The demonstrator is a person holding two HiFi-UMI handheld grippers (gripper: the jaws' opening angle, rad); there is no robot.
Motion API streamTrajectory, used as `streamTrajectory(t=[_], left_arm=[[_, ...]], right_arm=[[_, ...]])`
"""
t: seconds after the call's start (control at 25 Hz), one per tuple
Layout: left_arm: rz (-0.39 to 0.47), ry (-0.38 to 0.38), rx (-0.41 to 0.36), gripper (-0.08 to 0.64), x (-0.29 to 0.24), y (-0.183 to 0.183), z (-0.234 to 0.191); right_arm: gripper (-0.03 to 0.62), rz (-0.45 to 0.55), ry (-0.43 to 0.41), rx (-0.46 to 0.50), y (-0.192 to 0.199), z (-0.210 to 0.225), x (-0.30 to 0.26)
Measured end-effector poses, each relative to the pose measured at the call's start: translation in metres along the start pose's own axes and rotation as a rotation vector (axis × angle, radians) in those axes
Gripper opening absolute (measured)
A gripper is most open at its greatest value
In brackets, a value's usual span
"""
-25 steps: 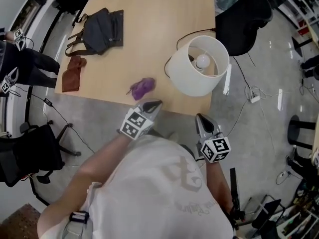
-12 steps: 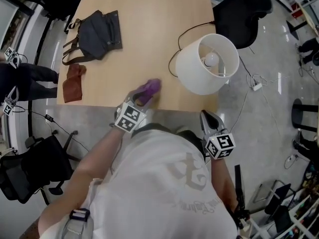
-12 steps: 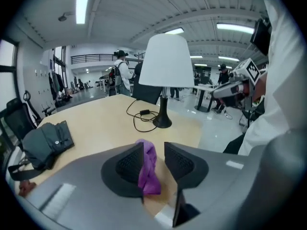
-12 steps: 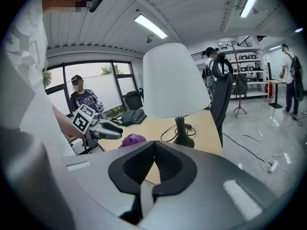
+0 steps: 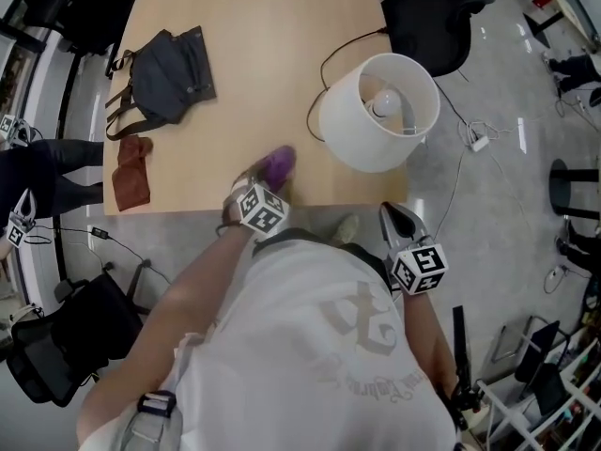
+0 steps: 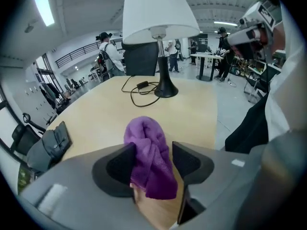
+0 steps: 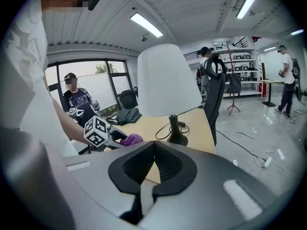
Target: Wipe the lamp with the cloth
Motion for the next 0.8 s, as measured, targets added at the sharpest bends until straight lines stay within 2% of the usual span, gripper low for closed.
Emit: streamTrajectory(t=[0.24,0.44,0.56,0.64,0.8], left_arm=[[-0.052,0.009,-0.017,0.248,-0.014,0.009,-0.011],[-0.058,0.002,0.041,0.147,-0.019,0.010,-0.012],[0.000,0.015,0.156,0.118,-0.016,0.007,-0.015],[0.079,0.042,0.266,0.112,-0.007,-0.001,-0.018],[0.261,0.085,0.438,0.112,0.017,-0.027,-0.022]], right_arm=[[0.012,-0.009,0.046,-0.017,0.004,0.011,0.014],[0.012,-0.011,0.061,-0.030,0.007,0.012,0.012],[0.012,-0.009,0.062,-0.031,0.008,0.012,0.012],[0.012,-0.005,0.061,-0.029,0.006,0.013,0.012],[0.012,0.004,0.056,-0.024,0.004,0.017,0.011]])
Point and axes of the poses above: the fingertips, and each gripper's own axes: x backward along the fingers, z to its right, y out of its underside, the point moved 3 cm from there along x, backward along the fingers, and after that the axes turned 8 degrees about z, right-handed, at the moved point
